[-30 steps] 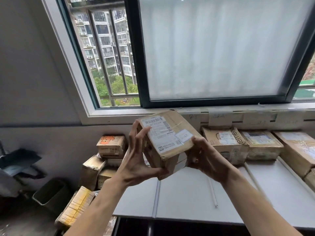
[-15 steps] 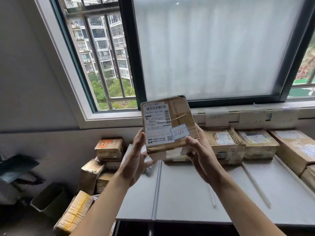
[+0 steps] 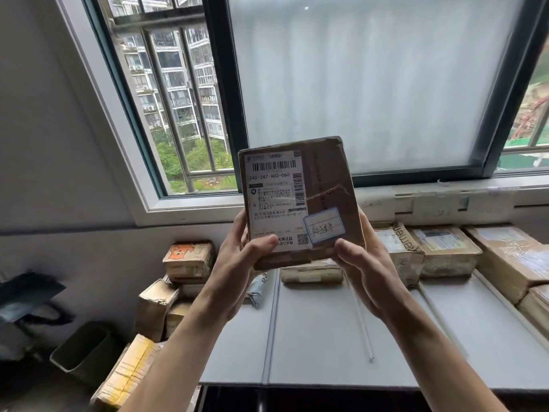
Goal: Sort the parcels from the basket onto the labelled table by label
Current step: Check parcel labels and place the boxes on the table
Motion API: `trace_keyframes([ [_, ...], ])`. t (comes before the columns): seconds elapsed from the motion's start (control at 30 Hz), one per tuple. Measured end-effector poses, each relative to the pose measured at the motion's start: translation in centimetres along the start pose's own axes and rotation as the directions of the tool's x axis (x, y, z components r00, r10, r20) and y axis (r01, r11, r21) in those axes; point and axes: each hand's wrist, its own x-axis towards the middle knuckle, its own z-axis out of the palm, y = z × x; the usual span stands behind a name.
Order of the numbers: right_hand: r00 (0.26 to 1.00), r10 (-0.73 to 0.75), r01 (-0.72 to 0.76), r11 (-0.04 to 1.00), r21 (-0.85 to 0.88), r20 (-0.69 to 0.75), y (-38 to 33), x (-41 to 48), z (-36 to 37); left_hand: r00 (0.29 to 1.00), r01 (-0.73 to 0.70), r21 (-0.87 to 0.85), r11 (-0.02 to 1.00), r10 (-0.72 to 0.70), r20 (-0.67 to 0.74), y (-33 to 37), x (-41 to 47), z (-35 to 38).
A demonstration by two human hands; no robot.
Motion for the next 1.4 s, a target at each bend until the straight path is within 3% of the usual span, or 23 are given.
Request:
trace_keyframes([
  [0.33,0.998,0.06,-0.059,0.998,0.029,-0.024,1.6,-2.0,-1.8,0.991,0.132,0.029,0.991,-0.132,-0.004,-2.9,-0.3,0.9],
  [0.9,0.919,0.185,-0.172,0.983,0.066,-0.347,3.1,-12.5,-11.9,0.894,0.375,0.091,0.923,-0.386,0.228,-12.2,0.4,12.2],
  [1.23,0.828,0.326,-0.312,0.944,0.109,-0.456,6.8,-13.5,-14.2,0.788,0.556,0.095,0.825,-0.561,0.253,-17.7,2.5,13.3],
  [1.4,0.72,0.471,-0.432,0.879,0.202,-0.51,7.7,-12.7,-17.2,0.695,0.678,0.094,0.729,-0.677,0.244,-20.5,5.2,15.7],
])
